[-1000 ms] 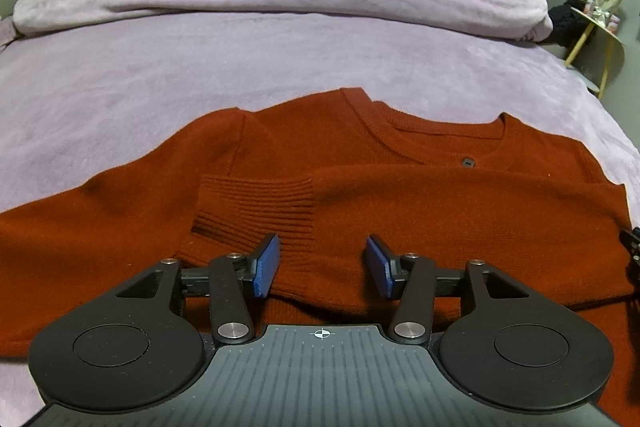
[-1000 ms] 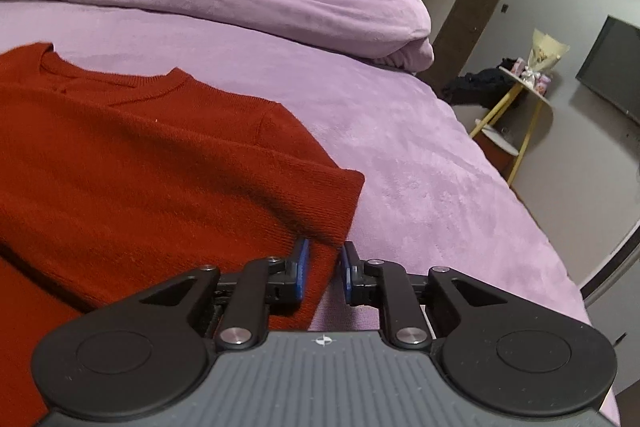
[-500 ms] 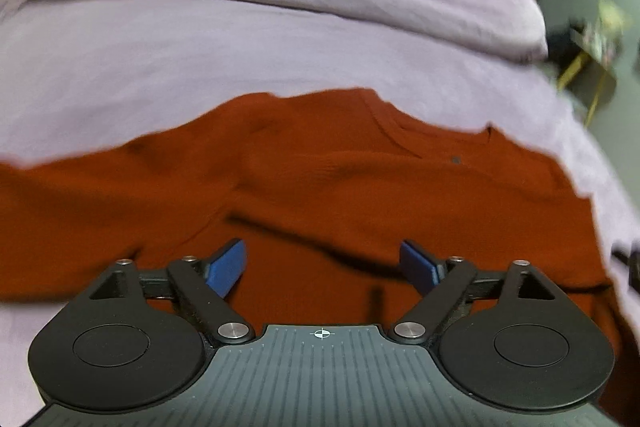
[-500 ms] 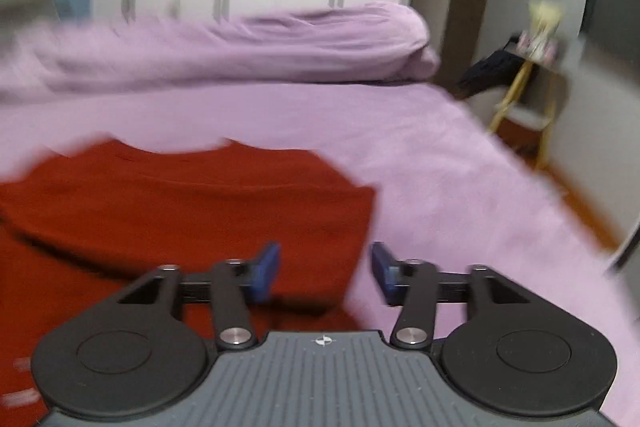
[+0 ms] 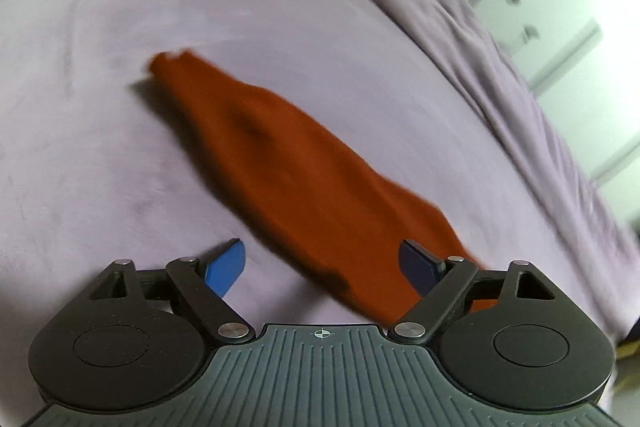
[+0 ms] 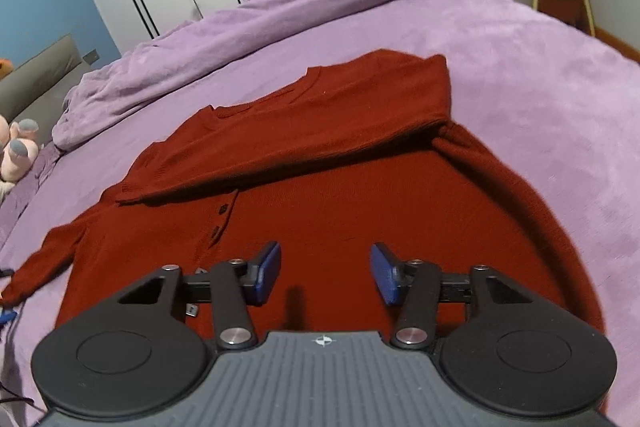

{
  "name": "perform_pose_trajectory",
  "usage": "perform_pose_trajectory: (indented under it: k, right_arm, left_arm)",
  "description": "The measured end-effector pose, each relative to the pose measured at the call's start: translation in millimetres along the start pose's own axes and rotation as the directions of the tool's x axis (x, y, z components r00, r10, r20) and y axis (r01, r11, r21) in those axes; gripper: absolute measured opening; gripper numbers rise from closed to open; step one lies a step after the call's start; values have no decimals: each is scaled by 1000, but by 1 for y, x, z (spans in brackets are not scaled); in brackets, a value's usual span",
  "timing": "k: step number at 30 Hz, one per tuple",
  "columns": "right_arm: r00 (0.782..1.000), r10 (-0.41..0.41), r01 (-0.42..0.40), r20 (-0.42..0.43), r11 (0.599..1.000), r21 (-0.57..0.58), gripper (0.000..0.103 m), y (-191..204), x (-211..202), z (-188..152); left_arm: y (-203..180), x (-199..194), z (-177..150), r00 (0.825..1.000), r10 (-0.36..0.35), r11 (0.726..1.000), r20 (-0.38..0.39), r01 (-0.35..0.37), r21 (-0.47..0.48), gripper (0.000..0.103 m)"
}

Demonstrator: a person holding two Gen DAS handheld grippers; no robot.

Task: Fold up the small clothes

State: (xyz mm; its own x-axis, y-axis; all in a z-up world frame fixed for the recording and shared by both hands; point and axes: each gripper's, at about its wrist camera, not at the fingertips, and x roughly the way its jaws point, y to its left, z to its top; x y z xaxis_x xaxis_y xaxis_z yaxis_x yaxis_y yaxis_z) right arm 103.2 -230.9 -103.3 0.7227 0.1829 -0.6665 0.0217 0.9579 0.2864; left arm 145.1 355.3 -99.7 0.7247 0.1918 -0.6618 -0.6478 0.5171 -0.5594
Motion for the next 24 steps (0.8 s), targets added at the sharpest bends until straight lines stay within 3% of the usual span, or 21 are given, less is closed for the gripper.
perform_pose_trajectory:
  k: [3,6,9,11,12,16,18,20,22,24]
  right_arm:
    - [1000,-1,1,-19,1000,28,40,4,7,1]
    - [999,10,-7,-40,998,70,30,2,11,1]
    - [998,-7,12,-60,997,79,25,0,15,0]
    - [998,-13,18,-63,996,84,24,-1,16,0]
    - [998,-12,17,-64,996,84,23,-2,16,0]
    - [998,-12,16,-57,998,64,23,-2,15,-1]
    - [999,-9,13,-53,998,60,24,-2,15,0]
    - [999,-5,8,-47,998,63,24,-3,13,-1]
    - [999,-1,4,-40,998,69,24,-5,11,0]
    - [999,6,-3,-33,997,75,23,-8,8,0]
  left_arm:
    - [29,9,14,998,-60,988,27,63,-142,77]
    - [44,19,26,994,-88,970,71,102,-222,63]
    - [57,29,34,992,-94,949,80,113,-293,43]
    - [64,32,38,994,-87,944,68,105,-313,18]
    - [64,31,36,995,-80,947,63,95,-307,13]
    - [46,14,40,988,-118,969,95,136,-208,9]
    - [12,2,39,977,-184,975,108,195,-107,9]
    - [-29,-13,34,958,-271,963,92,271,13,9]
    - [-82,-27,22,921,-388,913,36,379,150,9]
    - [-138,-42,1,869,-493,830,-37,482,280,9]
